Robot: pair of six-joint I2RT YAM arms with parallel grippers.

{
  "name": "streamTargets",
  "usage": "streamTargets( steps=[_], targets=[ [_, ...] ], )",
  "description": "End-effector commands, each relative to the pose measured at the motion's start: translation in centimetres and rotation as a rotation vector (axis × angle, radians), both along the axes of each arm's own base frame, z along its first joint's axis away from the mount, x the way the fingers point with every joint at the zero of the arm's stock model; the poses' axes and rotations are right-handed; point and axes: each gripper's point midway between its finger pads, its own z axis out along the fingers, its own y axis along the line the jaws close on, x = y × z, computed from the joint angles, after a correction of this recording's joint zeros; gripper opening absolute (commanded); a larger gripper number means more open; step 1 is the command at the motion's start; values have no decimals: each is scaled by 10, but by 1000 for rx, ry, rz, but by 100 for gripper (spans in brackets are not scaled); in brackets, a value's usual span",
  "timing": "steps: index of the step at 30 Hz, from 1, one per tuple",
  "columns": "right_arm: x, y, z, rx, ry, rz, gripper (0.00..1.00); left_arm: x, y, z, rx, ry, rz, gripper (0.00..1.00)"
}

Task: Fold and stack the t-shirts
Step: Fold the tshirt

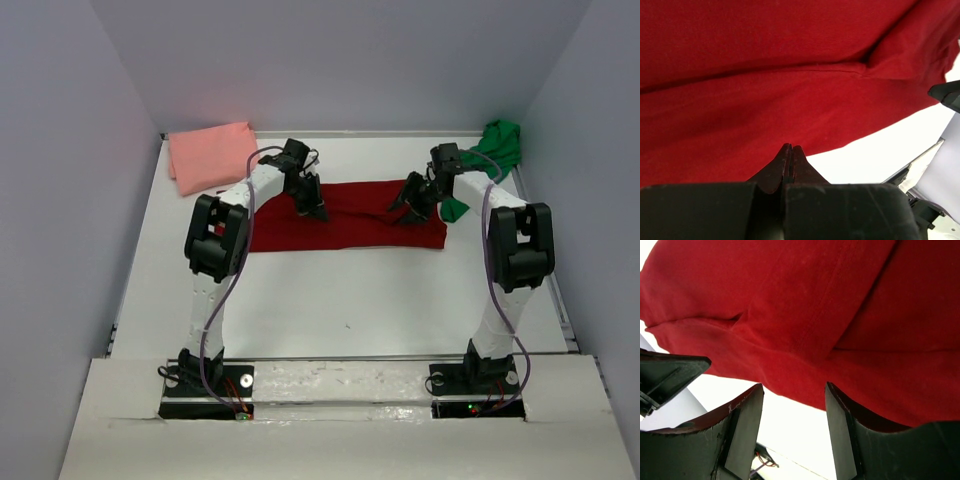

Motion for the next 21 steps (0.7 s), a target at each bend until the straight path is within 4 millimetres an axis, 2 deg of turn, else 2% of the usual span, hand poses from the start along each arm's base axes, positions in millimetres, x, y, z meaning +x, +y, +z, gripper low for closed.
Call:
streamTargets(
  steps=[1,8,12,18,21],
  targets=[
    [6,7,-17,-20,-6,4,58,-8,-12,-2,-28,11,-53,0],
    [7,9,-32,-34,2,-2,56,-15,-14,-13,-9,36,-69,0],
    [16,6,-34,-57,-20,-16,41,-19,-14,-18,7,49,-81,0],
    [28,8,-27,-49,-43,-24,38,-23,-13,-20,22,52,-95,0],
    [30,7,-28,-52,-42,-26,32,-26,-13,-20,22,57,-101,0]
  ],
)
